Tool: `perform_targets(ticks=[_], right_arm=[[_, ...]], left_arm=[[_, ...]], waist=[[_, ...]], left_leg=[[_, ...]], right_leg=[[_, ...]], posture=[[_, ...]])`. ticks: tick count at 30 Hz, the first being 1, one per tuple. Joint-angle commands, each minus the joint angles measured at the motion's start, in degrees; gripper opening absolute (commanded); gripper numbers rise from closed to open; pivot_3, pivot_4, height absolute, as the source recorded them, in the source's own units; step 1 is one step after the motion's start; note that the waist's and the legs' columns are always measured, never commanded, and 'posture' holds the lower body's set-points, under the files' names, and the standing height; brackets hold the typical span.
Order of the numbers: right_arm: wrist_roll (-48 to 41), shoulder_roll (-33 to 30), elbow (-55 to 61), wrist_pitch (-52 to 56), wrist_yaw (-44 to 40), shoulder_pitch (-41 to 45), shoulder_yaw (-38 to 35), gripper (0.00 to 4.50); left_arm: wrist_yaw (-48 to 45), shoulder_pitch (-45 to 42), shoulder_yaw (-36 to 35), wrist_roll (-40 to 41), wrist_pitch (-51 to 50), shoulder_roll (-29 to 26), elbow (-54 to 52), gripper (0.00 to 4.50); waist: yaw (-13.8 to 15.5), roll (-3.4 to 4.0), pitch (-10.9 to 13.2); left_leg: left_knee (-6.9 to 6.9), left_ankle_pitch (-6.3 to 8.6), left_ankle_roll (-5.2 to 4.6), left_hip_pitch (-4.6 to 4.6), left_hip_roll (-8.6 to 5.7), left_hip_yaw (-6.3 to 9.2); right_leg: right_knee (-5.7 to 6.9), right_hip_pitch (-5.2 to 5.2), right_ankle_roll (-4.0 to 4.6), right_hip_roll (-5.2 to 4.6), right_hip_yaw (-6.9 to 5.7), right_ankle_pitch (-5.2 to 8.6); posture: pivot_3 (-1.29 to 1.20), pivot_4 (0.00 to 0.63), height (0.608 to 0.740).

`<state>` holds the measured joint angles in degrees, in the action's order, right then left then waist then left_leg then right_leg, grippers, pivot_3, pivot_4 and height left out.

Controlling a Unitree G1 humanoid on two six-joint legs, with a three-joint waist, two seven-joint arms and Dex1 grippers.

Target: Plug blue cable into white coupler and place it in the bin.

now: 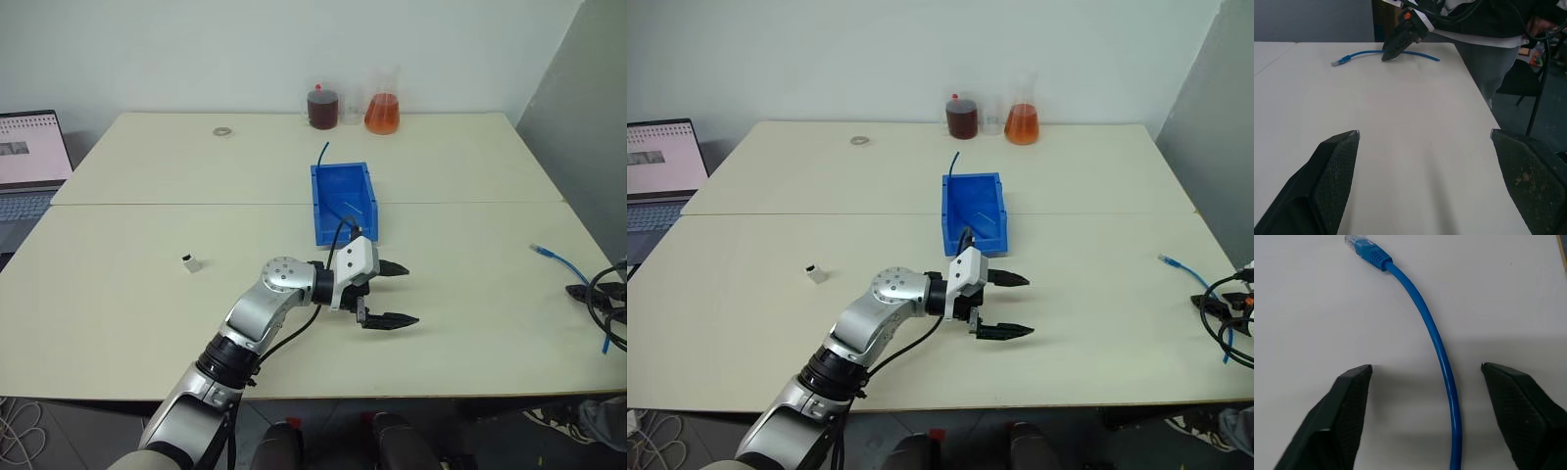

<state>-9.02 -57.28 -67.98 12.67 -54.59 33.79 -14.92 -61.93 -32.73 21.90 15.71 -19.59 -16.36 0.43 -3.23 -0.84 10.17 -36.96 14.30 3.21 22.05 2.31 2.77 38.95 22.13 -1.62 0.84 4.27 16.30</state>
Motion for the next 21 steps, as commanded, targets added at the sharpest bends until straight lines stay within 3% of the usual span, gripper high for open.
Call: perform_targets(ticks=[1,11,18,21], right_arm=[[0.2,-0.1,-1.9,-0.1,-0.1,-0.2,-0.3,2.71],[0.3,-0.3,-2.0,-1.6,-0.3,-2.2,-1.0,0.11],[-1.3,0.2,0.3,-0.9,-2.0,-4.4,-2.4,0.02],[-1.2,0.7,6.9,-2.0,-5.7,-8.1,-0.7,0.02]], left_arm=[[-0.1,-0.2,-1.7,1.4,-0.3,-0.2,-2.3,4.5],[-1.3,-0.8,-1.2,1.3,-0.7,-0.2,-1.8,4.5],[-1.8,-0.4,-1.8,1.5,-1.5,-0.8,-3.2,4.5],[-0.5,0.0,-4.3,2.0,-1.4,-2.0,-5.1,4.5]], waist=[[0.0,0.0,0.0],[0.0,-0.02,0.0],[0.0,-0.04,0.0],[0.0,-0.06,0.0]], left_leg=[[0.0,0.0,0.0,-0.01,0.0,0.0],[0.0,0.0,0.0,-0.05,0.01,0.0],[0.0,0.0,0.0,-0.07,0.0,0.01],[0.0,0.0,0.0,-0.07,0.0,0.01]], right_leg=[[0.0,0.0,0.0,0.0,0.0,0.0],[0.0,-0.05,0.0,0.01,0.0,0.0],[0.0,-0.09,-0.01,0.0,0.0,0.01],[0.0,-0.09,-0.03,0.0,0.0,0.02]], posture=[[0.0,0.15,0.74],[0.0,0.15,0.74],[0.0,0.15,0.74],[0.0,0.15,0.74]])
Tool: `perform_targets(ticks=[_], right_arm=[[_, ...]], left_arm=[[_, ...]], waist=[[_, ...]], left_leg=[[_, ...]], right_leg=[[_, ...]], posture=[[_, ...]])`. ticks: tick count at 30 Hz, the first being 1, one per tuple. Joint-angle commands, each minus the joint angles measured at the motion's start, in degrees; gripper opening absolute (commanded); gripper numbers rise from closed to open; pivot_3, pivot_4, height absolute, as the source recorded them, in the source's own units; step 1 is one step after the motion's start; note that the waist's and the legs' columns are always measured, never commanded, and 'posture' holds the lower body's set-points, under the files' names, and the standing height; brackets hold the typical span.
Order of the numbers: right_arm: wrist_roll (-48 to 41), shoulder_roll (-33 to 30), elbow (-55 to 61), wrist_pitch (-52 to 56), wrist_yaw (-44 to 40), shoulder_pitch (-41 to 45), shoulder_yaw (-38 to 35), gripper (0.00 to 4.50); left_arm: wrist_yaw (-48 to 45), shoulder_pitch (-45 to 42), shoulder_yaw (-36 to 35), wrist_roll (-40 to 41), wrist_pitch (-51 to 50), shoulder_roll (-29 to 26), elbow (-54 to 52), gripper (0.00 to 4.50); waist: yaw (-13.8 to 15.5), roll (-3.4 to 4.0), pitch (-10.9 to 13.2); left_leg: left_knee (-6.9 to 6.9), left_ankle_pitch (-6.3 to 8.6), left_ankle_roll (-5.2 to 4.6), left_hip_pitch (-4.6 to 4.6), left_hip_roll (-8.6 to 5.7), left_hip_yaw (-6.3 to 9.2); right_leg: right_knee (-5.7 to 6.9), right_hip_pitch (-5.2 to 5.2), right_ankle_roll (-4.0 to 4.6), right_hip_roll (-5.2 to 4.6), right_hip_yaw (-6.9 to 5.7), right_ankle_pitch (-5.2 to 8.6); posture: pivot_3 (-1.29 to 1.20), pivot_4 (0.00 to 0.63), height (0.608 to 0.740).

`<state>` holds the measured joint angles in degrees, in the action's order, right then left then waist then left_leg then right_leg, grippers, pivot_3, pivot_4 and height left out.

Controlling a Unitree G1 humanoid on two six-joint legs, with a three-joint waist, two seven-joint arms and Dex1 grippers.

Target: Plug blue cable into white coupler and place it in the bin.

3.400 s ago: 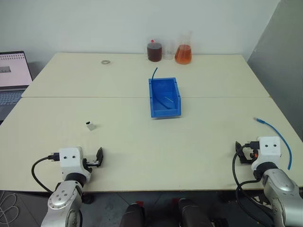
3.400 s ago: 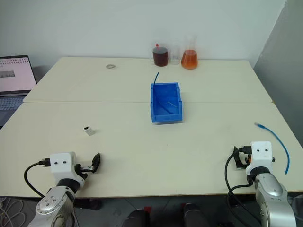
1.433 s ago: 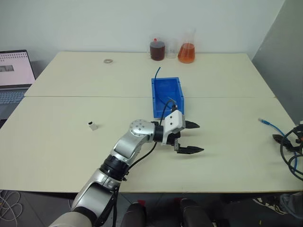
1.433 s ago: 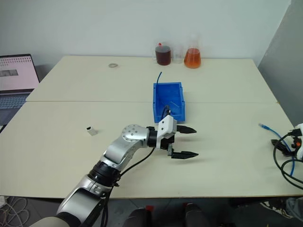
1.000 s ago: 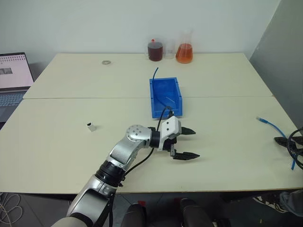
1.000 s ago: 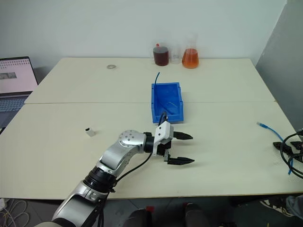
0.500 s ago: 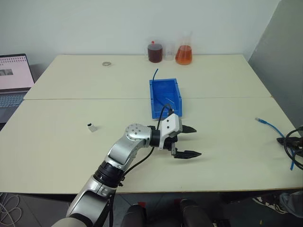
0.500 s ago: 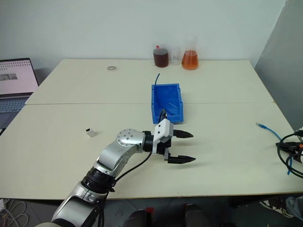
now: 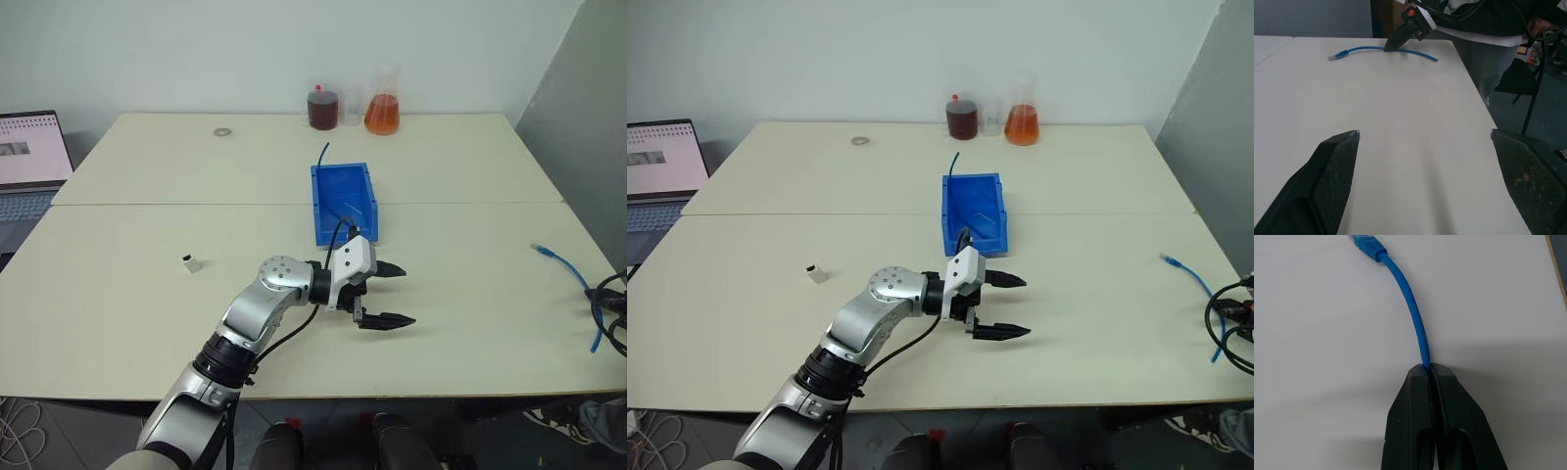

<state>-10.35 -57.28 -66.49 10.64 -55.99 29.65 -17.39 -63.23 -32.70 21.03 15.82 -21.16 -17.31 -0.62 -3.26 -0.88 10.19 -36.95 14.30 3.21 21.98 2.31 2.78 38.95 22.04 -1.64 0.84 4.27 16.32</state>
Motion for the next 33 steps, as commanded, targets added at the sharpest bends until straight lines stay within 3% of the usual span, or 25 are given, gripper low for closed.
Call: perform_targets(ticks=[1,5,8,15,18,24,33], right_arm=[[0.7,0.7,9.7,-1.4,-6.3,-6.9,3.1,0.02],[-1.1,0.2,27.9,-0.6,-12.1,-17.3,4.8,0.02],[-3.2,-0.2,46.0,1.4,-15.0,-22.8,6.8,0.02],[-7.8,8.6,69.5,13.9,-9.8,-17.8,15.0,0.02],[-6.9,14.0,71.8,16.6,-6.3,-13.8,19.1,0.02],[-0.3,28.6,68.5,18.1,0.7,-1.3,32.6,0.02],[9.5,37.7,53.2,9.6,2.8,9.2,42.3,0.02]], left_arm=[[1.5,0.3,-4.9,2.3,-0.2,-1.8,-4.8,4.5],[3.5,2.6,-10.7,4.7,-2.9,-6.1,-9.3,4.5],[6.5,10.3,-18.1,7.1,-7.2,-11.8,-17.0,4.5],[16.8,31.6,-29.3,10.1,-12.7,-14.1,-31.1,4.5],[20.1,41.1,-32.4,10.0,-12.2,-13.2,-35.2,4.5],[29.2,59.2,-33.3,5.1,-5.2,-5.0,-38.3,4.5],[41.0,61.0,-30.9,3.7,-1.4,4.5,-37.9,4.5]], waist=[[0.0,-0.01,0.0],[-0.1,-0.01,0.0],[-0.7,-0.01,0.0],[-1.4,-0.06,0.1],[-0.9,-0.19,0.2],[0.0,-0.31,0.3],[-0.1,-0.22,0.4]], left_leg=[[0.0,0.0,0.0,0.0,0.01,0.02],[0.01,0.0,0.0,-0.02,0.07,0.07],[0.03,0.01,0.02,-0.08,0.18,0.07],[0.02,0.01,0.03,-0.12,0.27,0.14],[0.02,0.02,0.04,-0.09,0.27,0.18],[0.02,0.03,0.05,-0.05,0.24,0.13],[0.03,0.17,0.19,0.1,-0.01,-0.29]], right_leg=[[0.0,0.0,-0.04,0.01,-0.01,0.03],[0.01,0.0,-0.24,0.05,-0.06,0.15],[0.03,-0.02,-0.25,0.12,-0.07,0.17],[0.11,-0.01,-0.2,0.13,-0.09,0.2],[0.09,0.01,-0.19,0.11,-0.13,0.21],[0.04,0.09,-0.18,0.05,-0.1,0.21],[-0.11,0.25,-0.02,-0.22,0.22,0.03]], posture=[[0.0,0.15,0.74],[0.0,0.15,0.74],[0.0,0.15,0.74],[0.0,0.15,0.74],[0.0,0.15,0.74],[0.0,0.15,0.74],[0.0,0.15,0.74]])
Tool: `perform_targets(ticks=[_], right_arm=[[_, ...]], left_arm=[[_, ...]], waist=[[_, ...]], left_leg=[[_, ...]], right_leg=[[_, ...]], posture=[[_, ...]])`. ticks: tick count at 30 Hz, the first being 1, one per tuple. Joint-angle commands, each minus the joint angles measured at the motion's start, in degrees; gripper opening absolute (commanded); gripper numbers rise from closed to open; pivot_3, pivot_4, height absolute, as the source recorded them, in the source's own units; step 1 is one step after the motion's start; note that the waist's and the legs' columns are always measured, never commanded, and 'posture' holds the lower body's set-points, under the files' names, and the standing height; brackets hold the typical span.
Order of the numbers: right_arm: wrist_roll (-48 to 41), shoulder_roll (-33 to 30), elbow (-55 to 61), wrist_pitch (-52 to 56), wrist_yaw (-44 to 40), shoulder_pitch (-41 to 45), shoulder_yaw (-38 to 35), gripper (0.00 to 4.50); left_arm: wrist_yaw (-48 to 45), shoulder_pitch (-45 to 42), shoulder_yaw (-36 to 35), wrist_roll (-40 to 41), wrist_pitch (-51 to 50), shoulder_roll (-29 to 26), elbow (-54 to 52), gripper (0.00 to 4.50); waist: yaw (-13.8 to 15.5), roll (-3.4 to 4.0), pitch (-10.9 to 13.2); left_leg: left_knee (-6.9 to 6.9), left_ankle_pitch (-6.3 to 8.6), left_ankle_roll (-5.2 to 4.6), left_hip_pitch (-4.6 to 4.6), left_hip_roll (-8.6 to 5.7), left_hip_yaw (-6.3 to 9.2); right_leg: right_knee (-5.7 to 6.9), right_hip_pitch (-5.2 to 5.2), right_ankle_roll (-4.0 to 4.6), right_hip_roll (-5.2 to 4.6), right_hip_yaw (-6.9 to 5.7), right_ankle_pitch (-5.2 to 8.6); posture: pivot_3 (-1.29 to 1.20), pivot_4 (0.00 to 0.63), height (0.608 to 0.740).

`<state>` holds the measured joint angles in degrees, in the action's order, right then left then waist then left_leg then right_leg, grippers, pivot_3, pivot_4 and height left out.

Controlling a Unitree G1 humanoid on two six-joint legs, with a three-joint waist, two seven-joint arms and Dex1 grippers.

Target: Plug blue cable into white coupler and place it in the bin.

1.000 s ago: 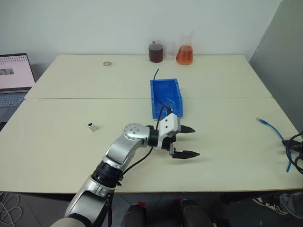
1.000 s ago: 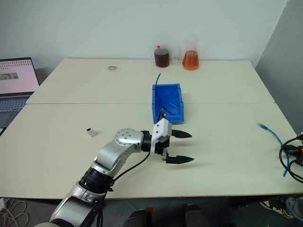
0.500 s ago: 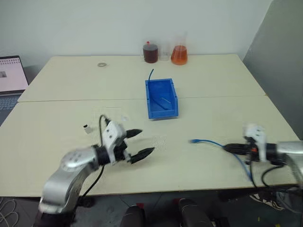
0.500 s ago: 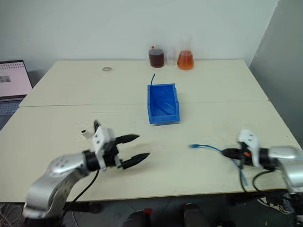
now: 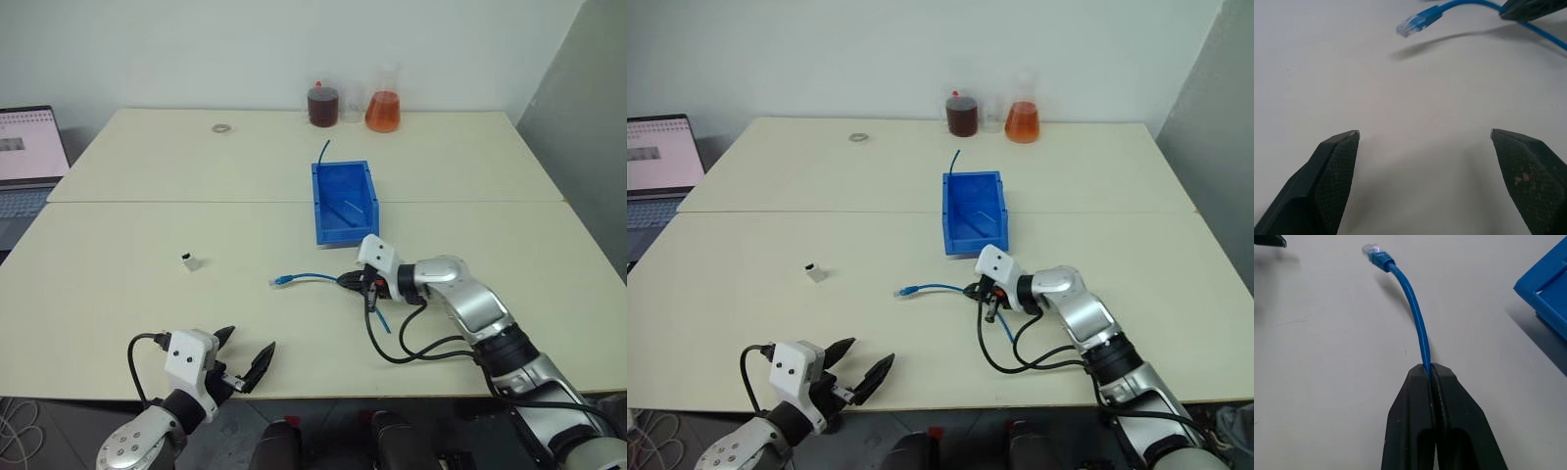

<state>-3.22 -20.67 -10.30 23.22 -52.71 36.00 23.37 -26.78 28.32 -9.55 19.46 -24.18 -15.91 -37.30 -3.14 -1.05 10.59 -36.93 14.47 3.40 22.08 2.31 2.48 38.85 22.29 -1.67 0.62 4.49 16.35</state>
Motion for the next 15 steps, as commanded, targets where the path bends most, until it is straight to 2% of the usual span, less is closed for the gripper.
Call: perform_targets(ticks=[1,3,6,15], right_arm=[[3.1,1.4,-4.2,-3.6,-0.9,3.5,2.3,0.02],[3.7,2.0,-6.1,-3.5,-1.5,4.4,2.8,0.02],[3.2,3.0,-8.1,-3.9,-2.4,5.4,2.2,0.61],[2.5,2.9,-8.0,-4.0,-4.7,5.3,1.1,2.83]], left_arm=[[5.3,0.6,0.1,-0.5,2.1,3.8,-1.1,4.5],[6.1,2.6,1.3,-1.1,3.2,5.0,-1.4,4.5],[7.2,4.5,2.8,-1.7,4.4,5.9,-2.0,4.5],[8.9,3.3,3.4,-2.0,4.9,5.2,-1.4,4.5]], waist=[[-0.3,-0.07,0.0],[-0.6,-0.07,0.0],[-1.2,-0.06,0.0],[-1.7,-0.06,0.0]], left_leg=[[-0.01,0.1,-0.02,0.0,0.01,-0.06],[0.0,0.26,-0.08,-0.07,0.1,-0.11],[0.02,0.4,-0.09,-0.12,0.23,-0.14],[0.0,0.62,-0.12,-0.23,0.22,-0.51]], right_leg=[[0.0,0.01,0.0,0.0,0.04,0.0],[0.03,0.03,0.04,0.08,0.1,0.02],[0.03,0.04,0.13,0.21,0.14,0.08],[0.04,0.06,0.01,0.26,0.55,0.17]], posture=[[0.0,0.15,0.74],[0.0,0.15,0.74],[0.0,0.15,0.74],[0.0,0.15,0.74]])
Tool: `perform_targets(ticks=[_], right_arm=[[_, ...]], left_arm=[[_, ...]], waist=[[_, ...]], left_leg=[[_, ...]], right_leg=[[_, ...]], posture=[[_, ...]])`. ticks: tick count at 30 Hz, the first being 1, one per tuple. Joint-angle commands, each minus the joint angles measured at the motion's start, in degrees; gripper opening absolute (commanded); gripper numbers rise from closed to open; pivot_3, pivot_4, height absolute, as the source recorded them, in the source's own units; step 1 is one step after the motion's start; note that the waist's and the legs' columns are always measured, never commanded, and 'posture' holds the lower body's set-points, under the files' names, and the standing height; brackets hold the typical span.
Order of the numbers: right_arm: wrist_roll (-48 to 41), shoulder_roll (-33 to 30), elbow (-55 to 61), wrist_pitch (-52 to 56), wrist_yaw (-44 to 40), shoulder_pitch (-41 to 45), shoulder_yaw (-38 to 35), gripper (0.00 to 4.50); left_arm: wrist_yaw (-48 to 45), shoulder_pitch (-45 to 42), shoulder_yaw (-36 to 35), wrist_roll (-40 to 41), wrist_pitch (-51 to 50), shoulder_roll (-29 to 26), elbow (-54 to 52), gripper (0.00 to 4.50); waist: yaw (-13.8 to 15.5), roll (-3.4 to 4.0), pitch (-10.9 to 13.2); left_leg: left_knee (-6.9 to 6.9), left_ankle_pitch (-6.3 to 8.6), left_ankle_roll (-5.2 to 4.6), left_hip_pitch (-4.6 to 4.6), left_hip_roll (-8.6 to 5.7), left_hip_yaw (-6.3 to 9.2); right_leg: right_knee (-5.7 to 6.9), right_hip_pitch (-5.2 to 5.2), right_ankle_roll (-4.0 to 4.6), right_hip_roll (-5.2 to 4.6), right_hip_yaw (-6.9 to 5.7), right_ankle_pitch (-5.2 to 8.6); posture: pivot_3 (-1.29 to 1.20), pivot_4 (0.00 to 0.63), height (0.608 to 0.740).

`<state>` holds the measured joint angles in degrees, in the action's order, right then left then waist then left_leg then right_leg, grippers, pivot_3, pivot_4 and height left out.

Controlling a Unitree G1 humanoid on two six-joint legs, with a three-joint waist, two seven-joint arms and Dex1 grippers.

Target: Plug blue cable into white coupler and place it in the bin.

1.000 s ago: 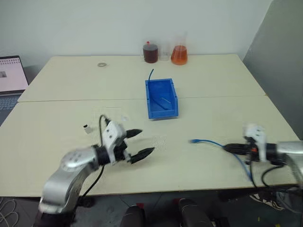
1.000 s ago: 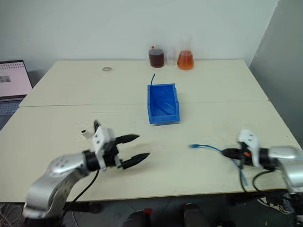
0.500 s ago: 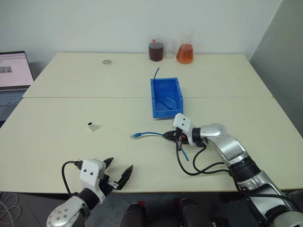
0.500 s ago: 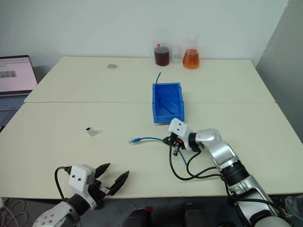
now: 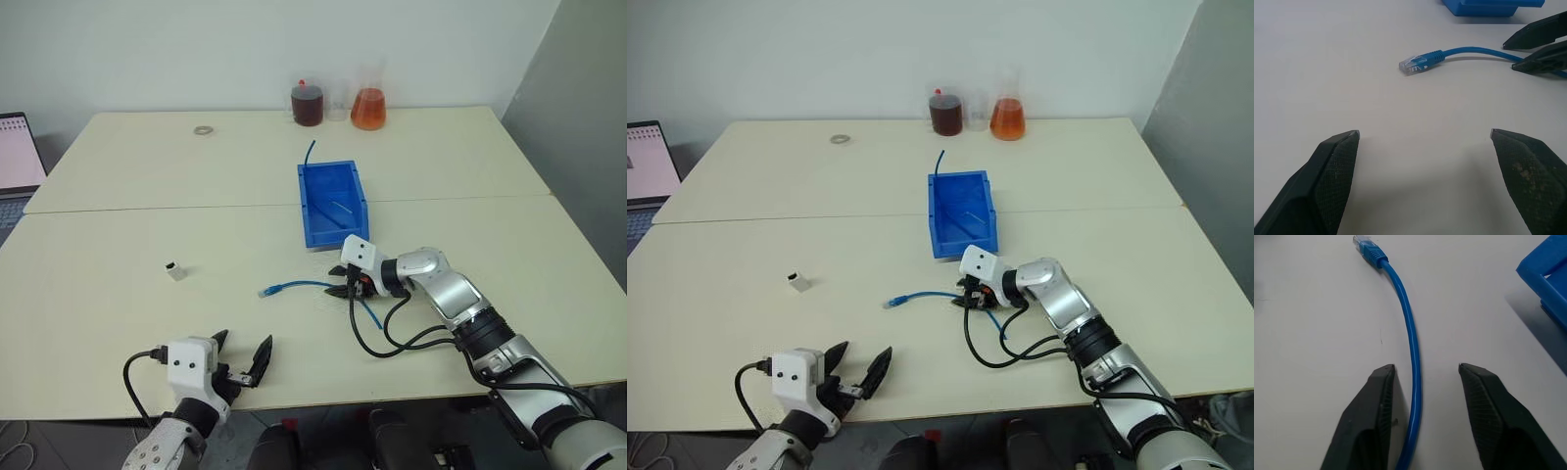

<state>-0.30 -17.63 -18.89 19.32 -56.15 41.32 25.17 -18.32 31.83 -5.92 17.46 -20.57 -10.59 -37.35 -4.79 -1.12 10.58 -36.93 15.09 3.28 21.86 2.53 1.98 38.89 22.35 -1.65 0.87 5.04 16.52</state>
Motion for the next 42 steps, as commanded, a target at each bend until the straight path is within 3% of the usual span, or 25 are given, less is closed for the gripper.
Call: perform_targets(ticks=[1,6,7,17,19,24,30,42], right_arm=[[-0.4,-0.2,0.7,0.0,-1.4,-0.1,-0.8,3.11],[-1.0,-0.5,2.8,1.5,-2.5,-1.0,-1.1,4.41],[-1.3,-0.7,3.4,2.1,-2.9,-1.2,-1.1,4.48],[-4.2,-1.8,9.3,7.7,-3.3,-2.0,-3.9,4.48],[-6.6,-2.8,12.5,10.8,-4.1,-2.2,-5.9,4.48],[-15.4,-8.2,22.6,21.4,-7.2,-2.0,-12.4,4.48],[-22.7,-14.7,31.1,27.8,-9.9,-3.6,-16.2,4.48],[-31.3,-20.1,39.0,35.0,-7.7,-5.9,-18.9,4.48]], left_arm=[[0.6,-0.3,-0.3,0.1,1.3,-0.1,-1.4,4.5],[1.1,-1.5,-0.3,-0.1,1.0,-0.5,-1.0,4.5],[1.2,-1.6,-0.3,-0.2,0.9,-0.6,-1.1,4.5],[1.7,-3.0,-1.6,0.4,-0.8,-2.4,-2.3,4.5],[-0.1,-3.8,-3.3,0.7,-1.1,-5.1,-1.9,4.5],[-10.9,-10.8,-7.5,2.0,-1.5,-18.8,4.7,4.5],[-18.3,-19.0,-10.6,5.0,-1.4,-25.7,14.1,4.5],[-38.8,-38.5,2.5,2.6,3.0,-32.1,34.3,4.5]], waist=[[0.0,0.0,0.0],[0.0,0.0,0.0],[0.0,0.0,0.0],[0.0,-0.01,0.0],[0.0,-0.02,0.0],[0.4,-0.04,0.0],[0.5,-0.07,0.0],[1.3,-0.1,0.1]], left_leg=[[0.0,0.01,0.0,0.0,0.01,0.0],[0.01,0.03,0.0,0.0,0.02,-0.08],[0.01,0.03,-0.01,0.0,0.03,-0.08],[0.0,0.05,-0.01,0.01,0.03,-0.16],[-0.01,0.05,-0.01,0.03,0.03,-0.13],[-0.03,0.05,-0.01,0.05,0.03,0.02],[-0.04,0.05,-0.01,0.07,0.05,0.06],[-0.05,0.05,-0.01,0.17,0.05,0.05]], right_leg=[[0.0,0.01,0.0,0.01,0.01,0.0],[0.01,0.04,0.0,0.03,0.07,0.0],[0.01,0.05,0.0,0.03,0.07,0.0],[0.03,0.09,-0.01,0.03,0.15,0.01],[0.06,0.13,-0.01,0.04,0.12,0.01],[0.16,0.16,-0.02,0.08,-0.01,0.01],[0.1,0.13,-0.02,0.07,-0.09,0.02],[0.12,0.22,-0.02,0.09,-0.1,0.02]], posture=[[0.0,0.15,0.74],[0.0,0.15,0.74],[0.0,0.15,0.74],[0.0,0.15,0.74],[0.0,0.15,0.74],[0.0,0.15,0.74],[0.0,0.15,0.74],[0.0,0.15,0.74]])
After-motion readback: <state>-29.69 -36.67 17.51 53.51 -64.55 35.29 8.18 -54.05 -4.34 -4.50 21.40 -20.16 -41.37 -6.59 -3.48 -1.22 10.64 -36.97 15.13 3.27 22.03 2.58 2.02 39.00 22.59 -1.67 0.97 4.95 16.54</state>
